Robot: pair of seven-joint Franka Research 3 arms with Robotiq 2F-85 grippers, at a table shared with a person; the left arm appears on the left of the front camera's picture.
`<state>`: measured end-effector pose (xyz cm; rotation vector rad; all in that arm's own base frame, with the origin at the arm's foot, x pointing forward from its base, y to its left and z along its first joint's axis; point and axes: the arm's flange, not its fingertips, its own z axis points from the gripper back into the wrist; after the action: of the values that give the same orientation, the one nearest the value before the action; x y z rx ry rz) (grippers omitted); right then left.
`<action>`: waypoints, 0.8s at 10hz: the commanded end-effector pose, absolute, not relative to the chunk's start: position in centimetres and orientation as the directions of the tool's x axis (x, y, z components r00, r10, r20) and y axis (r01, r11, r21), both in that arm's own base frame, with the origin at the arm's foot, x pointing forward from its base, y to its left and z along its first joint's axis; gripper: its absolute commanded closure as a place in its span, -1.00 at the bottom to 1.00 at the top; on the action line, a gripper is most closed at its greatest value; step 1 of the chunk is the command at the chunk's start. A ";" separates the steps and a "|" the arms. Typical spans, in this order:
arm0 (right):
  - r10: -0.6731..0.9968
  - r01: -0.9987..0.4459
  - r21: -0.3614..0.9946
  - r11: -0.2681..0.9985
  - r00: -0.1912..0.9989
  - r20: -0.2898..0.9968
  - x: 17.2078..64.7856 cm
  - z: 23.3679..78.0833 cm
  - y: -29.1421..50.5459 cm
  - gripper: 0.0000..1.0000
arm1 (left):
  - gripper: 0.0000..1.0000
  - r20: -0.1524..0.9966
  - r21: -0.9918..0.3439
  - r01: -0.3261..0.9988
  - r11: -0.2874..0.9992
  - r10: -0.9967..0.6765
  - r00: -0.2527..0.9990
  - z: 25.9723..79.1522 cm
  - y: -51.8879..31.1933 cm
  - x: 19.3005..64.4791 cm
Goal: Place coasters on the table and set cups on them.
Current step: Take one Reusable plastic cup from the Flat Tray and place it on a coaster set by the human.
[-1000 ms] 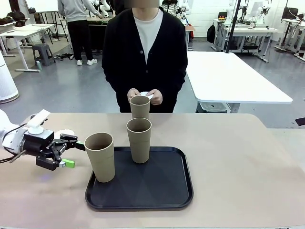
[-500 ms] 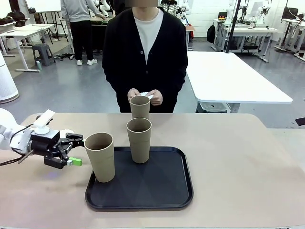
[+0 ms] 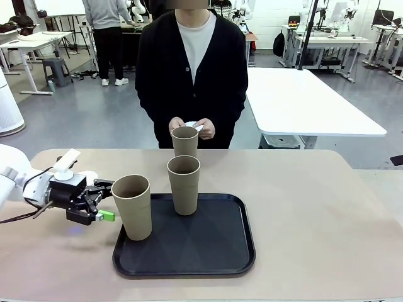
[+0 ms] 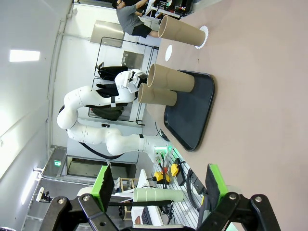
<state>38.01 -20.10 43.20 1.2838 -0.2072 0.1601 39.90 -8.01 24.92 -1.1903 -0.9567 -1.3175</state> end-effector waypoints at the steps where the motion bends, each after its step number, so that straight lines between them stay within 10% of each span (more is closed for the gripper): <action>1: 0.008 -0.234 0.934 0.270 0.970 0.241 38.1 43.4 -20.3 -1.00 | -1.00 0.984 -0.058 0.993 -0.098 -0.173 0.040 24.3 -9.0 40.1; 8: 0.008 -0.234 0.934 0.270 0.970 0.241 38.1 43.4 -20.3 -1.00 | -1.00 0.982 -0.074 0.987 -0.141 -0.181 0.048 23.8 -11.5 39.3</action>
<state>38.01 -20.10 43.20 1.2838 -0.2072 0.1601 39.33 -10.72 24.42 -1.2328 -0.9267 -1.3473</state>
